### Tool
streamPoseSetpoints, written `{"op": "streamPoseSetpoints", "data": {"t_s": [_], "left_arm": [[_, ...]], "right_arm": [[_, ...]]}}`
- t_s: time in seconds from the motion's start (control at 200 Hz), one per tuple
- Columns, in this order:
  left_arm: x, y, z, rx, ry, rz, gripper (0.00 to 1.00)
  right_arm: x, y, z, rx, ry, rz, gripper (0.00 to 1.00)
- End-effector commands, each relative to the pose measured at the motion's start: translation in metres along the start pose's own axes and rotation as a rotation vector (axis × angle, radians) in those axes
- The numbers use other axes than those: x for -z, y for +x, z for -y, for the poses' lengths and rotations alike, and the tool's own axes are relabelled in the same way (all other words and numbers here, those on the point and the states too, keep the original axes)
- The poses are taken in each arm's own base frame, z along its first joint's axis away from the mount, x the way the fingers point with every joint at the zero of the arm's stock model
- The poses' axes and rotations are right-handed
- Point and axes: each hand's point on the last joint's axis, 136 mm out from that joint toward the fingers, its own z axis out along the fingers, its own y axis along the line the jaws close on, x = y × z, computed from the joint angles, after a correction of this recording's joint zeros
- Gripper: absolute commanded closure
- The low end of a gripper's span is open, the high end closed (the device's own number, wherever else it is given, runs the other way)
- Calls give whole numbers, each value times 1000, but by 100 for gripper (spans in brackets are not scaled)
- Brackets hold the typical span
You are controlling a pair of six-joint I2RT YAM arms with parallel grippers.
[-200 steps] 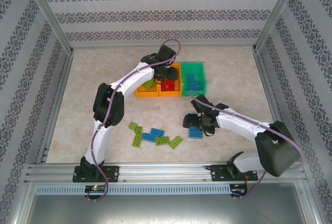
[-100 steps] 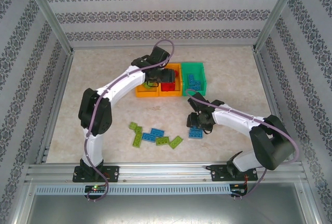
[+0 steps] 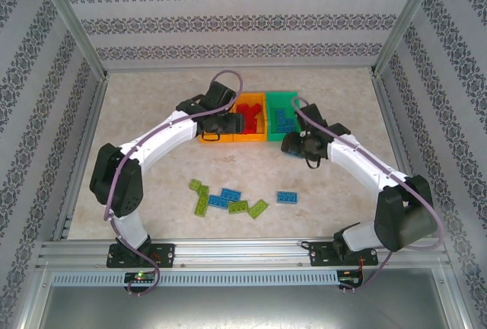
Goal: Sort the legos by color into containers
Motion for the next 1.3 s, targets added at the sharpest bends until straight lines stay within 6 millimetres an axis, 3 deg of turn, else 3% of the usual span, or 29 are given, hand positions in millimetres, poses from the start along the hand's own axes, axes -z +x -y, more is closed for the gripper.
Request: {"op": "streamPoseSetpoints", "data": {"t_s": [0.0,0.245,0.505,0.674,0.809,1.024,1.294], "left_arm": [[6,14,10,-10,44,2,31],[-2,61,10,-62,63,-85,30],[-5,107,15,-167,109,-187,30],[-7,134,13,-194,113,-246,29],[-6,154,12,-210,111,-287,29],[-2,181,12,-223,117,-351,30],[2,209,20,-246,106,-391,26]], "right_arm": [[-4,-31,-12,30,-40,22,38],[-23,-93,-29,11,-58,69,38],[-48,-126,-38,-3,-63,59,35],[-65,-129,-35,-13,-44,28,24],[-65,-131,-43,1,-80,24,14],[-52,-127,-51,3,-132,43,11],[-47,-114,-40,-1,-129,39,11]]}}
